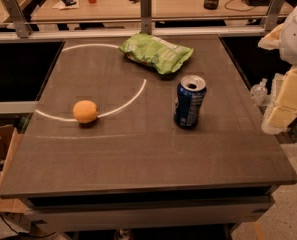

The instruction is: Pick orange

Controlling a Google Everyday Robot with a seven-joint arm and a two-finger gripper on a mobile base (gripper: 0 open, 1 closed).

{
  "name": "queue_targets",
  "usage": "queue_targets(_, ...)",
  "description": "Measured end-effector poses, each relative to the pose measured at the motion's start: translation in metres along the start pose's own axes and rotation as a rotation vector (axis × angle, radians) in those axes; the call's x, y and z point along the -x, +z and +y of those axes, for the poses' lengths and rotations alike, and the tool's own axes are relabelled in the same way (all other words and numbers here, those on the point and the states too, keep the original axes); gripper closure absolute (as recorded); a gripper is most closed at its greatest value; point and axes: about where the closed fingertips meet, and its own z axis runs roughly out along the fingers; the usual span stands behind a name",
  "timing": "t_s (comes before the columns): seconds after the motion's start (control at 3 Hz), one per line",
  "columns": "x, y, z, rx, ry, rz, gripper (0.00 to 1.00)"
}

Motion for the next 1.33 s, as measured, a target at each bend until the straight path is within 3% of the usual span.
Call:
queue_targets(0.67,0.006,-0.004,-0.002,-0.003,0.015,-0.039,0.0)
queue_targets(1.33,0.066,-0.03,-0.014,-0.076,0.043,-0.203,0.0)
